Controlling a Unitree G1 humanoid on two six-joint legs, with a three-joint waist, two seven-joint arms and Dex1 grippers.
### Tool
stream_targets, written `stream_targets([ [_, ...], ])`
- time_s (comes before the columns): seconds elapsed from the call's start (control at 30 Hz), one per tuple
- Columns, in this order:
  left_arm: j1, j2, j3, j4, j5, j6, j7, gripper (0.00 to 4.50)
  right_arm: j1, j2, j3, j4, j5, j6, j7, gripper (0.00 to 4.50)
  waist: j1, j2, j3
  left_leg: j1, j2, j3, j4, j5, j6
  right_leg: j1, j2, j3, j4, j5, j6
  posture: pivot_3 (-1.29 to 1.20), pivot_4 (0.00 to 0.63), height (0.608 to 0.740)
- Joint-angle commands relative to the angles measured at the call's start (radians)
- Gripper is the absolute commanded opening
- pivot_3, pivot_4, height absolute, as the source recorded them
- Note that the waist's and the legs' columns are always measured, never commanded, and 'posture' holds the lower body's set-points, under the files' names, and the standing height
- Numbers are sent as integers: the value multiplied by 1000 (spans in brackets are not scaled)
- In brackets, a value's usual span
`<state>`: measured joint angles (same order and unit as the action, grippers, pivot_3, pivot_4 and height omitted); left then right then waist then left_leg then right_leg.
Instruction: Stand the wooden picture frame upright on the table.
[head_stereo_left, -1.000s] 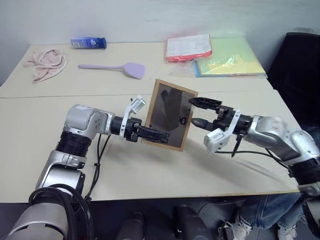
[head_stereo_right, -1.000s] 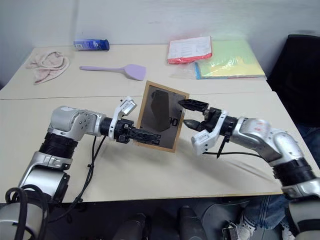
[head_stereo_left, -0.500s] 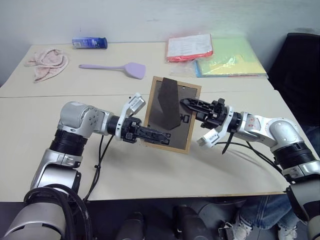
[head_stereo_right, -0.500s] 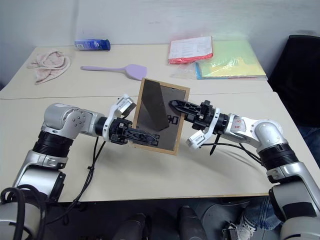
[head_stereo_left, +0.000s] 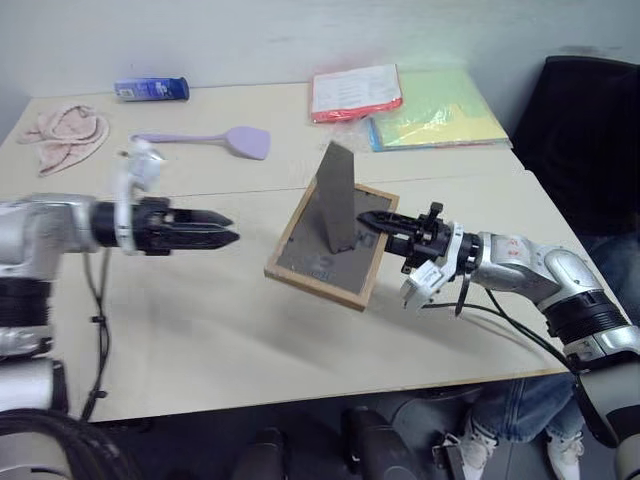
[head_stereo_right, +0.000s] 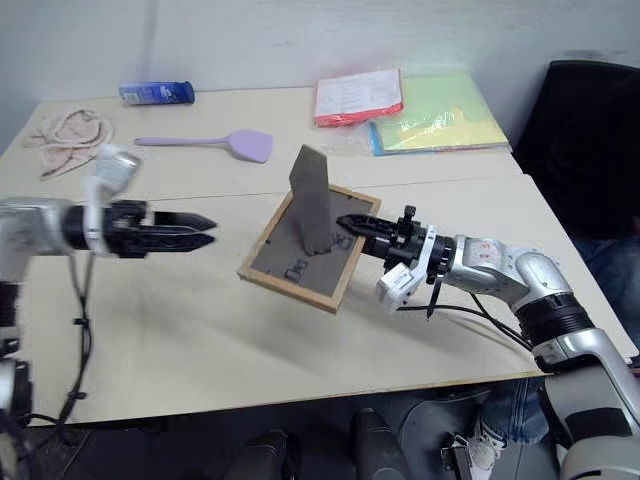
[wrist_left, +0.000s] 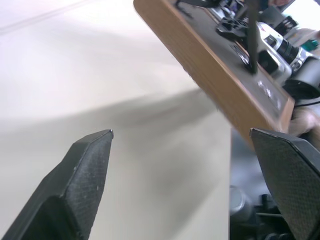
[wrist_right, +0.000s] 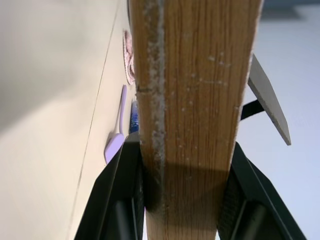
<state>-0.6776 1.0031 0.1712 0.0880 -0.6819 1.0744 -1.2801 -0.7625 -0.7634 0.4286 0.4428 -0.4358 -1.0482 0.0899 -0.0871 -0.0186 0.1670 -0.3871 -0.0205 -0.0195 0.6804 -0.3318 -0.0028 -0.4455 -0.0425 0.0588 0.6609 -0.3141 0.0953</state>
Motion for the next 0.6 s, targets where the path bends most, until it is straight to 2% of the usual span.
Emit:
stream_targets([
  [0.03, 116, 0, 135, -185, -57, -55, 30, 4500, 70, 51, 22, -154, 533, 279, 313, 1266, 4, 0, 0, 0, 0, 0, 1, 0, 0, 0, 0, 0, 0, 0, 0, 0, 150, 740],
  [0.1, 195, -40, 169, -283, -44, -111, 92, 4500, 138, 88, 14, -323, 894, 642, 506, 1266, 9, 0, 0, 0, 1, -2, 2, -1, 1, 3, -1, -1, 0, 0, 0, 0, 150, 740],
  [0.13, 224, -58, 170, -318, -32, -134, 123, 4500, 159, 102, -5, -392, 1034, 803, 554, 1266, 16, 0, 0, 0, 1, -3, 3, -1, 1, 3, -1, -2, 0, 0, 0, 0, 150, 740],
  [0.2, 268, -99, 166, -367, -11, -192, 167, 4500, 173, 128, -50, -470, 1229, 1078, 571, 1266, 32, 0, 0, 0, 1, -4, 4, -1, 2, 4, -2, -3, 1, 0, 0, 0, 150, 740],
  [0.27, 284, -145, 168, -393, 0, -237, 225, 4500, 184, 155, -89, -495, 1351, 1260, 580, 1265, 43, 0, 0, 0, 0, -4, 4, -2, 3, 4, -2, -3, 1, 0, 0, 0, 150, 740],
  [0.33, 293, -173, 163, -405, 16, -279, 266, 4500, 200, 190, -120, -489, 1393, 1360, 589, 1265, 56, 0, 0, -1, 0, -4, 4, -2, 3, 3, -2, -3, 1, 0, 0, 0, 150, 740],
  [0.5, 312, -186, 150, -422, -2, -299, 293, 4500, 223, 295, -165, -363, 1335, 1468, 598, 1265, 61, 0, 0, -1, -1, -4, 4, -2, 3, 3, -2, -3, 0, 0, 0, 0, 150, 740],
  [0.6, 294, -190, 130, -415, 1, -310, 304, 4500, 265, 331, -161, -294, 1212, 1403, 647, 1265, 60, 0, 0, -1, -1, -3, 4, -2, 3, 2, -2, -3, 1, 0, 0, 0, 150, 740],
])
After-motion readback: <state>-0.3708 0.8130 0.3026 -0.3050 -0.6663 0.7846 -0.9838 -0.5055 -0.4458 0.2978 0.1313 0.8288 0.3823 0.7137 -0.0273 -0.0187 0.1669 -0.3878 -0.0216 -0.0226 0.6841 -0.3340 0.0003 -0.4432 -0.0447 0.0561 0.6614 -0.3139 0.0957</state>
